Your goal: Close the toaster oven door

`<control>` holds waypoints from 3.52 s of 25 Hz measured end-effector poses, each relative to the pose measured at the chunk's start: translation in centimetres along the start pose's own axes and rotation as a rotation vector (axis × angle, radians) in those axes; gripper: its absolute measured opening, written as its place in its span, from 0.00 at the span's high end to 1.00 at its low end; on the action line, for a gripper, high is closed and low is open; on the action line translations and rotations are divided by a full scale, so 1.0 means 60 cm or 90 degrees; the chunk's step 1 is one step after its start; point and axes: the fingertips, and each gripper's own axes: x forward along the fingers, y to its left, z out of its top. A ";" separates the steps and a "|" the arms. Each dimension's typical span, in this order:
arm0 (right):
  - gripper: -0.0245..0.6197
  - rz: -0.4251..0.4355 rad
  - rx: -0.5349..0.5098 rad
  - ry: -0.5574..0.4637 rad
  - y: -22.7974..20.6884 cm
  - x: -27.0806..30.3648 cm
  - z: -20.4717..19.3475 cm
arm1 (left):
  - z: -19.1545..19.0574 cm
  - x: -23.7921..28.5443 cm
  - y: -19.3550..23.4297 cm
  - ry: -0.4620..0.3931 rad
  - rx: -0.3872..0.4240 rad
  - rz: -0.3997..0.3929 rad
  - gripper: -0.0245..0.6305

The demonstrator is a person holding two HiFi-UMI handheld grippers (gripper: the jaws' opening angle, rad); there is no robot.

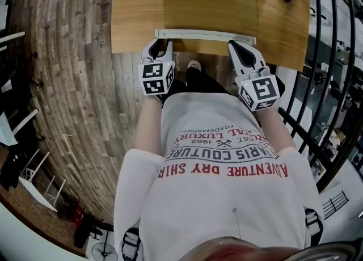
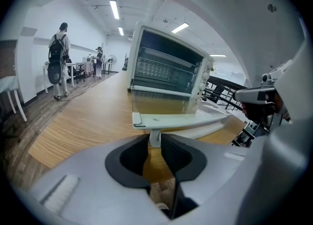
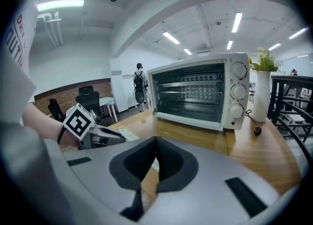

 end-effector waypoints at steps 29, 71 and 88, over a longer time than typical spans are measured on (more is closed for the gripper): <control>0.98 -0.033 -0.012 -0.087 -0.007 -0.050 0.080 | 0.145 -0.083 -0.026 -0.066 0.028 -0.033 0.82; 0.98 -0.066 -0.035 -0.176 -0.072 -0.024 0.239 | 0.445 -0.058 -0.017 -0.236 0.051 -0.065 0.81; 0.98 -0.078 -0.047 -0.170 -0.091 0.010 0.280 | 0.492 -0.026 -0.004 -0.240 0.030 -0.091 0.81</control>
